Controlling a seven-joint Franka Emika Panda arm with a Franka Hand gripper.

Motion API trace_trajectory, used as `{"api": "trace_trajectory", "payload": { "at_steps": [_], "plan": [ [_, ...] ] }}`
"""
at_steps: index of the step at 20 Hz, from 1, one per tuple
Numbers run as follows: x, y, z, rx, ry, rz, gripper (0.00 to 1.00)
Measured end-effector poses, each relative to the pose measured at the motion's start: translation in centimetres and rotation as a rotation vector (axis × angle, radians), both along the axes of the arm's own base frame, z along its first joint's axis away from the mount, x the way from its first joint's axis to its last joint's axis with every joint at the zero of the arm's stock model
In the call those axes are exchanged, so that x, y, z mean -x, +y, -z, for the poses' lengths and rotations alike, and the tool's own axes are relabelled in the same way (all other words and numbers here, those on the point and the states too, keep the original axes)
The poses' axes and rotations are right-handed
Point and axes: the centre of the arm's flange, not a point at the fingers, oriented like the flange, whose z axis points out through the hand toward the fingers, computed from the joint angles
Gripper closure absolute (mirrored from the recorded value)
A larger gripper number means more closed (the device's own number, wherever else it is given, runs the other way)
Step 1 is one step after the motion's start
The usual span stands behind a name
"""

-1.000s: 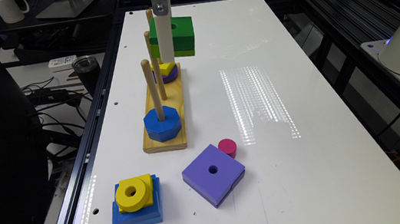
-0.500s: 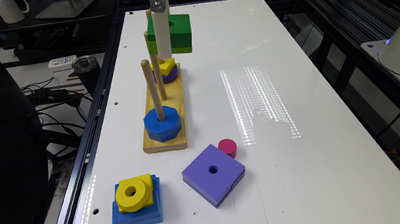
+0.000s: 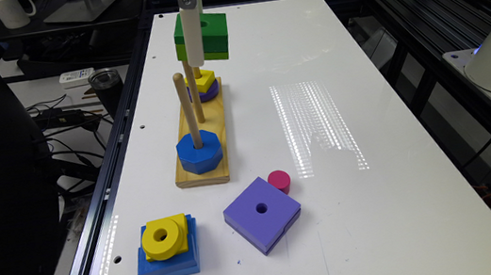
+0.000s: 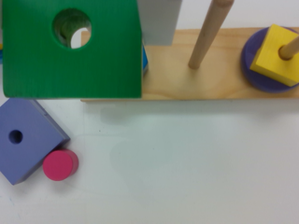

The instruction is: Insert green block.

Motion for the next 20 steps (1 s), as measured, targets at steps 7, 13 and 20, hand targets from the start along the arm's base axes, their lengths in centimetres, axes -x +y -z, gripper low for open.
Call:
{"api": "trace_trajectory", "payload": {
  "at_steps": [7, 13, 20],
  "plan": [
    [-0.2, 0.0, 0.8, -0.006, 0.004, -0.001, 1.0],
    [-0.3, 0.0, 1.1, -0.009, 0.004, -0.001, 1.0],
    [-0.3, 0.0, 1.1, -0.009, 0.004, -0.001, 1.0]
  ]
}}
